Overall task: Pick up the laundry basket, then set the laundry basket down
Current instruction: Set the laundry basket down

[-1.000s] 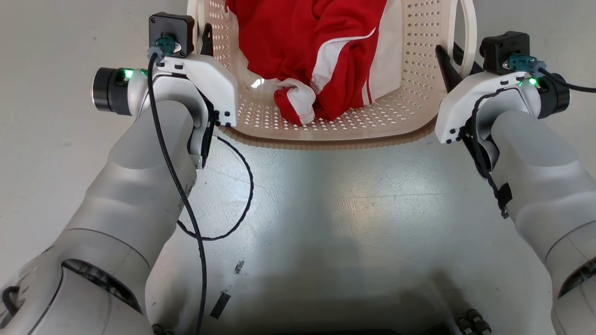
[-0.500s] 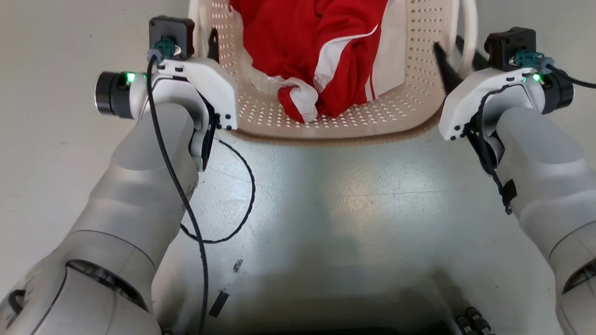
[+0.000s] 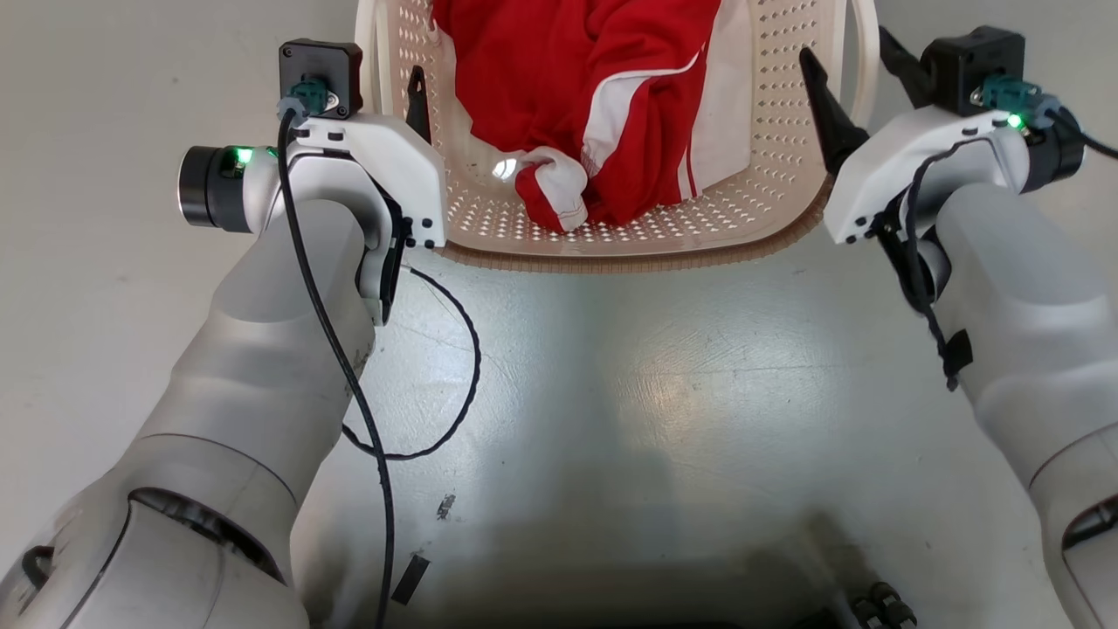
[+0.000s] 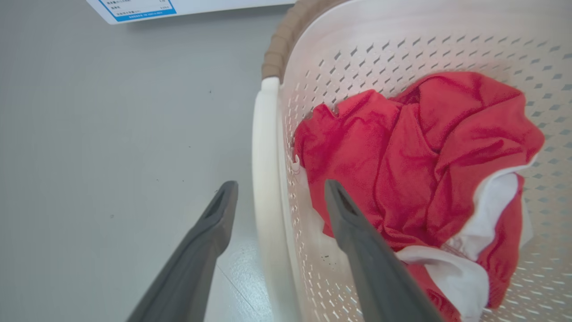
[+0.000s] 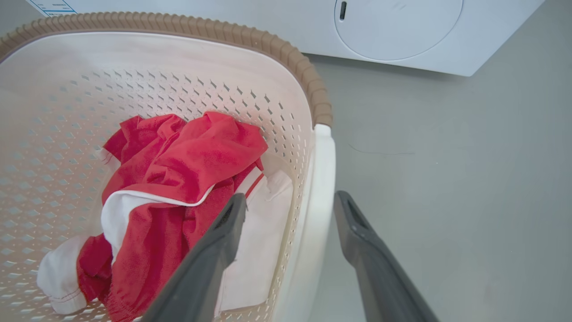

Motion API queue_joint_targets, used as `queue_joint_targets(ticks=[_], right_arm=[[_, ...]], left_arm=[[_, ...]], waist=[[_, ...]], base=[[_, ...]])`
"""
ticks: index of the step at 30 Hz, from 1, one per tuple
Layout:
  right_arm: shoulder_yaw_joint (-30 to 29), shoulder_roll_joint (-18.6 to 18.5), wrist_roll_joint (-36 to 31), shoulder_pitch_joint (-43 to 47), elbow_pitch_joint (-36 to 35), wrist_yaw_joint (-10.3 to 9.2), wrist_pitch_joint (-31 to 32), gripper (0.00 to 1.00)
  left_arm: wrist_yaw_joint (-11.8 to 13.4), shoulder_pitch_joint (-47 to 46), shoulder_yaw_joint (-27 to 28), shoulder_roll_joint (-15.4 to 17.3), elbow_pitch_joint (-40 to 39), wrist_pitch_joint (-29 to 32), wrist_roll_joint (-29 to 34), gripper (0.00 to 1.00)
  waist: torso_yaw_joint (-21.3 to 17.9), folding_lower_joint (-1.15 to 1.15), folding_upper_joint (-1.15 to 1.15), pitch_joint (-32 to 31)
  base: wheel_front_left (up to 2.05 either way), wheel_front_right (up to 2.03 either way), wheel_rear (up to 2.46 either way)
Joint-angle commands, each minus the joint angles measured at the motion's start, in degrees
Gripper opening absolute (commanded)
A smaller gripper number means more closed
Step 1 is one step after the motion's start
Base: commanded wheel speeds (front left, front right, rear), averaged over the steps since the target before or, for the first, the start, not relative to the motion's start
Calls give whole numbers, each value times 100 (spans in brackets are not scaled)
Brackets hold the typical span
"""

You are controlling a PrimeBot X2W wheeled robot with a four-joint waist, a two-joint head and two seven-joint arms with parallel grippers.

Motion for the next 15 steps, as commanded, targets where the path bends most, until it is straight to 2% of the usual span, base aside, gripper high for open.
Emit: queue_joint_targets(ticks=[1,6,15], right_arm=[[-22,105,-74,416,-110,35,-77,100],[-445,122,-440,634,-467,35,-78,100],[-1415,180,-1258,1093,-1152,35,-78,100]], left_arm=[[27,81,97,139,-43,-33,45,100],[-12,245,260,193,-327,-33,125,100],[76,703,770,303,-1005,-33,491,100]], waist=[[-9,0,0,-38],[-21,0,0,-234],[-34,0,0,-801]], base=[[0,0,0],[0,0,0],[0,0,0]])
